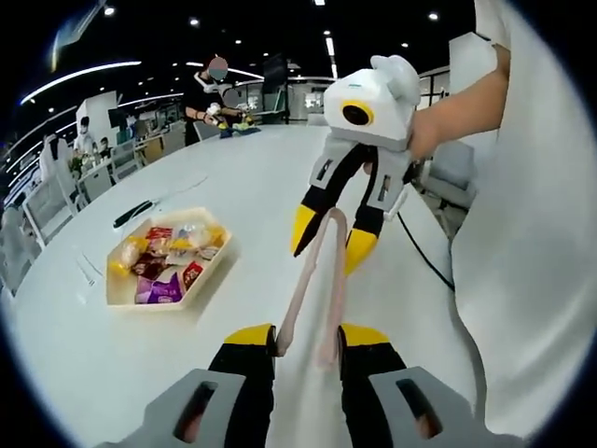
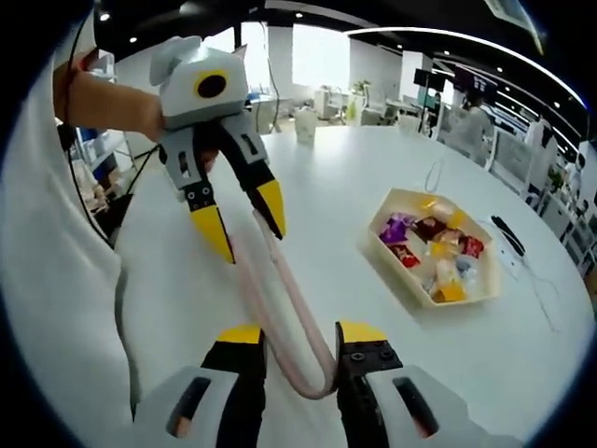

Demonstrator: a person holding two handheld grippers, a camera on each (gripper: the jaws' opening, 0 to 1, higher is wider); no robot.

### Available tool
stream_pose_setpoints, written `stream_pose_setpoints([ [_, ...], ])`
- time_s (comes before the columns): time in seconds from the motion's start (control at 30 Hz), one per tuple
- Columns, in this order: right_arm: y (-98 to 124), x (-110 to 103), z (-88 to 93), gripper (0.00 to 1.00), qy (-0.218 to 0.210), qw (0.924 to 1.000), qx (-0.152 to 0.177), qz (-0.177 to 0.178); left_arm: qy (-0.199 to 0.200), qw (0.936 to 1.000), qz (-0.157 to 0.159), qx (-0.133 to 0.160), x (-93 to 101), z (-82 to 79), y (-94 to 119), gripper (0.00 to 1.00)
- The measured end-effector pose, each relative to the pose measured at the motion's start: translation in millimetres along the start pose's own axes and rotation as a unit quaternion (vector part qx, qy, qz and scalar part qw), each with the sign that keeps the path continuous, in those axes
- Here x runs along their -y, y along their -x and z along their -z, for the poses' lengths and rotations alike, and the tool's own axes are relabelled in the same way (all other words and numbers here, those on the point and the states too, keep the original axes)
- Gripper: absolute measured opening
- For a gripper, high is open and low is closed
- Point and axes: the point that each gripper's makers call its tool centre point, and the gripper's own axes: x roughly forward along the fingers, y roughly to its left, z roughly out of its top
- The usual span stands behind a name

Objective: Place the target food into the container with the food tongs after gripping and lifting it, then release it inside without dropping or visibly crushing the food.

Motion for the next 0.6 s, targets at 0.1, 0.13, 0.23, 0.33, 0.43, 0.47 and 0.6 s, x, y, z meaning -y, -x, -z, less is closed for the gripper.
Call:
stream_pose_setpoints([
  [0.1,-6.8,4.7,-0.1,0.29,-0.002,1.0,-0.003,0.004,0.008,0.9999,-0.009,-0.01,-6.3,5.9,-3.2,0.24],
  [0.13,-8.7,5.5,0.3,0.29,-0.002,1.0,-0.006,0.004,0.007,0.9998,-0.011,-0.013,-7.6,7.2,-3.7,0.25],
  [0.23,-15.5,9.5,0.2,0.29,0.004,0.9999,-0.015,0.003,-0.001,0.9994,-0.022,-0.026,-13.3,11.4,-4.9,0.25],
  [0.33,-19.2,12.6,-0.4,0.28,0.009,0.9998,-0.02,-0.001,0.004,0.9992,-0.026,-0.031,-17.8,14.5,-4.8,0.24],
  [0.43,-20.7,9.6,3.2,0.27,0.008,0.9993,-0.032,-0.02,0.028,0.9988,-0.017,-0.037,-16.2,20.4,-7.6,0.24],
  [0.47,-20.7,9.1,5.0,0.27,0.011,0.9991,-0.035,-0.021,0.029,0.9988,-0.015,-0.037,-16.0,21.0,-8.7,0.24],
  [0.6,-22.1,13.2,10.4,0.28,-0.003,0.9992,-0.034,-0.018,0.035,0.9986,-0.009,-0.039,-18.3,21.7,-14.2,0.25],
])
